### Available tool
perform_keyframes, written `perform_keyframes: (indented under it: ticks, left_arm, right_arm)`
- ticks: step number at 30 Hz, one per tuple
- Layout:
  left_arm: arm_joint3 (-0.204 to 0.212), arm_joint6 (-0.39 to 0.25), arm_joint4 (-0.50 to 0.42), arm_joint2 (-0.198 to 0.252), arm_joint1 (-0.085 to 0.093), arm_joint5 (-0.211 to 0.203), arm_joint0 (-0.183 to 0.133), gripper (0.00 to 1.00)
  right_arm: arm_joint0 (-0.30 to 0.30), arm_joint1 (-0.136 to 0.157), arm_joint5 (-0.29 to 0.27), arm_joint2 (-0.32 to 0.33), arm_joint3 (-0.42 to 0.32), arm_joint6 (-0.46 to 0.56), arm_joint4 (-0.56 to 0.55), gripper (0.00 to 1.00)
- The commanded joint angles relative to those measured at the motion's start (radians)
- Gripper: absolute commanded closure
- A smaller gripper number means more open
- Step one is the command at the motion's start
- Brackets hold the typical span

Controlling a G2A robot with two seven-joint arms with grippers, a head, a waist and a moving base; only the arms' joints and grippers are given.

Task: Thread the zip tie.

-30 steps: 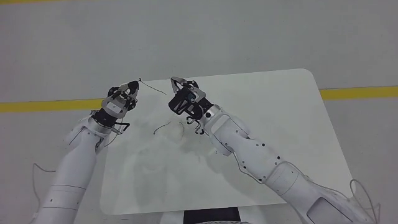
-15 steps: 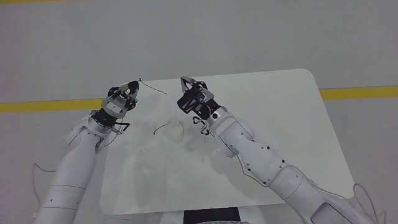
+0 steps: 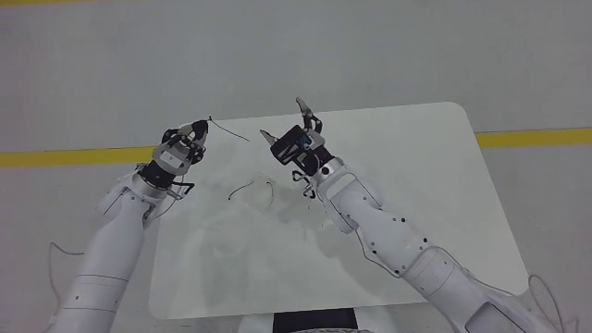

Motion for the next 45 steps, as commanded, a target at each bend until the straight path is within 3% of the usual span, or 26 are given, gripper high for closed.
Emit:
perform_keyframes:
  ticks: [1,13,15,24,34,45]
  left_arm:
    - [-0.019,-0.005,0.007,0.003,0.0,0.015,-0.001,1.0]
    - [-0.112,-0.028,0.033,0.037,0.008,0.027,-0.025,1.0]
    - [-0.124,-0.027,0.032,0.044,0.01,0.027,-0.026,1.0]
    - [-0.13,-0.027,0.037,0.054,0.011,0.025,-0.026,1.0]
    - [-0.2,0.025,0.039,0.072,0.005,0.018,-0.024,1.0]
    - [-0.195,0.04,0.042,0.094,0.0,-0.003,-0.027,1.0]
  right_arm:
    - [-0.016,0.006,-0.003,0.035,-0.014,0.001,-0.001,0.0]
    - [-0.151,0.045,-0.007,0.229,-0.104,0.0,0.001,0.0]
    - [-0.17,0.048,-0.039,0.254,-0.086,-0.012,0.033,0.0]
    - [-0.177,0.048,-0.042,0.26,-0.077,-0.011,0.044,0.0]
    - [-0.247,0.053,-0.044,0.326,-0.02,-0.02,0.083,0.0]
    - [-0.258,0.052,-0.033,0.338,-0.016,-0.018,0.098,0.0]
